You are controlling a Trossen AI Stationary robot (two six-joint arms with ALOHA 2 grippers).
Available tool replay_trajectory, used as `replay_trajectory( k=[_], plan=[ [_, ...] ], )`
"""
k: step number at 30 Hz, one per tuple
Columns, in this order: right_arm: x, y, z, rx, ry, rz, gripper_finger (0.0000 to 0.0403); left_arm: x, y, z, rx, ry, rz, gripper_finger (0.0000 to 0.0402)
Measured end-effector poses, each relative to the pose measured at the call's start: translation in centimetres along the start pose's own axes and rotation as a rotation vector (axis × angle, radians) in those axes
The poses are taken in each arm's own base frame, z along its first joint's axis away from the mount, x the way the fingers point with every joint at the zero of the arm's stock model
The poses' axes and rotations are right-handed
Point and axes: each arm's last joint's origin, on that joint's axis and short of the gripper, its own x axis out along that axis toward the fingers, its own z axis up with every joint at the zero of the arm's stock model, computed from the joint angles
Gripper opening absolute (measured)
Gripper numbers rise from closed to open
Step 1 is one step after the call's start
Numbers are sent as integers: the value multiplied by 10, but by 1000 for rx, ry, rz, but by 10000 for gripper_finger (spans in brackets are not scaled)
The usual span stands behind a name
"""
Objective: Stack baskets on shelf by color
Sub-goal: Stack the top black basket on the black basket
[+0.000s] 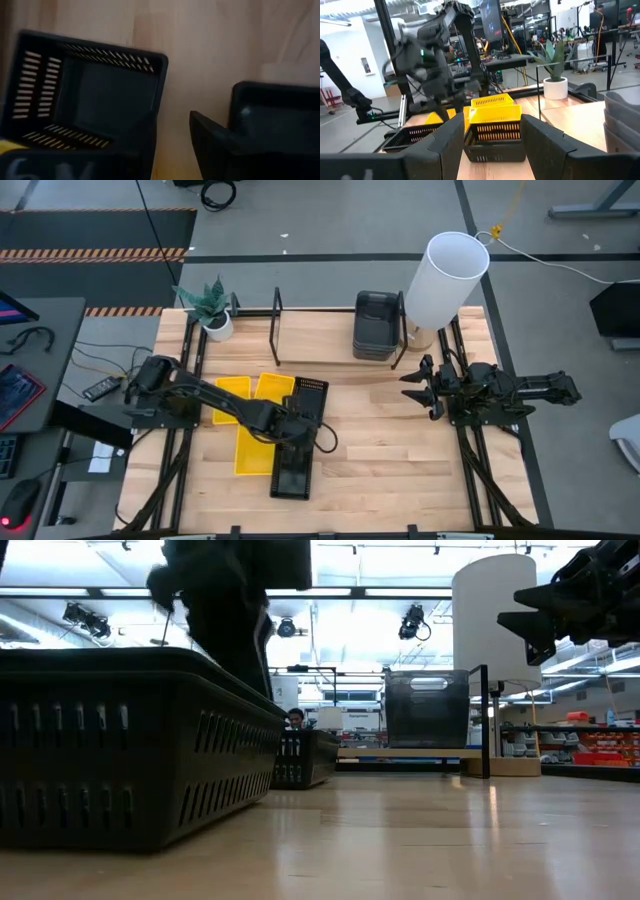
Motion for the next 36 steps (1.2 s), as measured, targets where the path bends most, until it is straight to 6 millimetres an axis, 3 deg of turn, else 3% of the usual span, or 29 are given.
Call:
replay_trajectory(
  k=[10, 19, 36],
  plan=[
    [0, 0, 0, 0, 1, -1, 197, 34, 0, -5, 39, 90, 33, 123],
    [0, 0, 0, 0, -2, 0, 197, 18, 3, 1, 74, 42, 40, 119],
    [0, 0, 0, 0, -3, 0, 197, 26, 12, 3, 217, 32, 70, 119]
  ],
)
